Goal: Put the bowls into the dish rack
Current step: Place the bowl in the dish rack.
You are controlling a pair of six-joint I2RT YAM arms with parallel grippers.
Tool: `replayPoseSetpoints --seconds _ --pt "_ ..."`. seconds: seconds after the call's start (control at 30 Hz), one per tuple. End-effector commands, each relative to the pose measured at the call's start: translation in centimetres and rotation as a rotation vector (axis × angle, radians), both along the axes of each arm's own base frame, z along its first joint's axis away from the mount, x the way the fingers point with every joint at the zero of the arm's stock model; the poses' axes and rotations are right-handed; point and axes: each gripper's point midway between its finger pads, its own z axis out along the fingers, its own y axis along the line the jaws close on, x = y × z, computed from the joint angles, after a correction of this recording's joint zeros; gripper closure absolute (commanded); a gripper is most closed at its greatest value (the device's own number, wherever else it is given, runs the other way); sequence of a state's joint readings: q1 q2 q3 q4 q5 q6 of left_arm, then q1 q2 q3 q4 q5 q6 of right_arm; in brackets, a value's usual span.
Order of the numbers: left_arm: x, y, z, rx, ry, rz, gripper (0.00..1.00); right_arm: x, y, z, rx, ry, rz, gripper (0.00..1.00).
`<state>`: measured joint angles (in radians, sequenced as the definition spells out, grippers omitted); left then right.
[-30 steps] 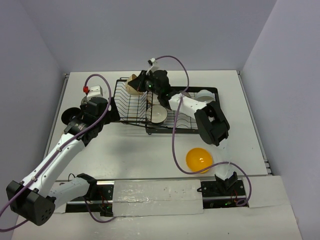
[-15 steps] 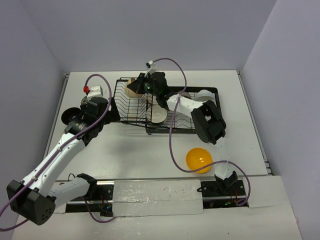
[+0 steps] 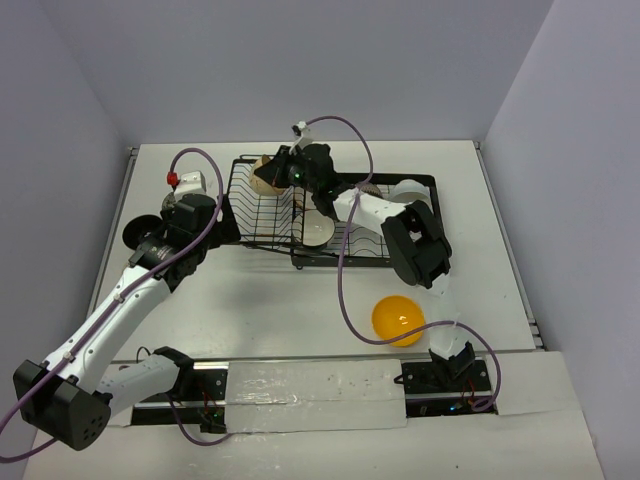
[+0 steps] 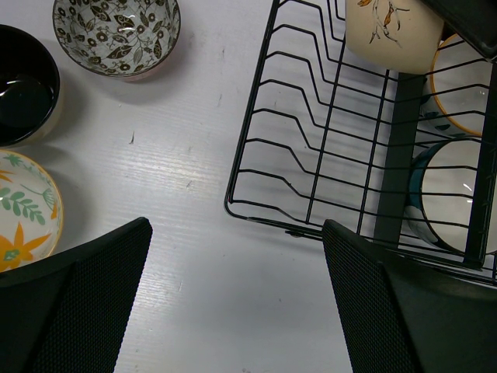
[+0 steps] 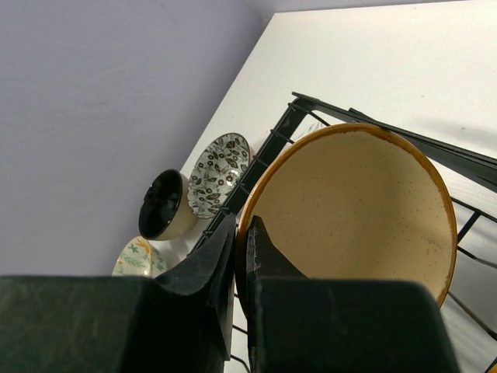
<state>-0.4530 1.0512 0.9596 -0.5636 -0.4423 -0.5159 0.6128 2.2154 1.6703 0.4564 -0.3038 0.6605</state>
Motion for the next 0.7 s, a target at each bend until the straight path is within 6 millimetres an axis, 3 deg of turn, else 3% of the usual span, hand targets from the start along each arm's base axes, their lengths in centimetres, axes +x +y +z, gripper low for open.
replayPoseSetpoints --seconds 0.0,0.2,0.4,0.5,0.57,0.6,0.67 --pt "0.4 0.1 1.0 -0.006 -0.033 0.0 0.03 0.4 -0.4 7.4 0.138 -0.171 -0.013 1.0" --pt "0.4 0.4 0.9 0.008 -0.029 0.015 0.03 -0.3 -2.3 10.0 0.187 -0.213 -0.024 1.0" --pt "0.6 0.4 -0.5 0.027 0.015 0.017 0.03 -0.6 -4.5 10.2 0.194 -0.214 -0.039 1.0" --pt "0.7 0.2 -1.1 0.035 0.044 0.015 0.03 -0.6 -5.8 10.1 0.25 -0.211 -0.04 1.0" --pt "0.8 0.0 -1.2 0.029 0.044 0.009 0.03 -0.8 -6.5 11.1 0.342 -0.224 -0.029 1.0" --pt "0.8 0.0 -1.2 0.028 0.041 0.009 0.03 -0.7 -6.3 10.4 0.363 -0.208 -0.014 1.0" --pt "0.8 0.1 -1.2 0.028 0.039 0.01 0.03 -1.1 -6.6 11.7 0.452 -0.237 0.003 1.0"
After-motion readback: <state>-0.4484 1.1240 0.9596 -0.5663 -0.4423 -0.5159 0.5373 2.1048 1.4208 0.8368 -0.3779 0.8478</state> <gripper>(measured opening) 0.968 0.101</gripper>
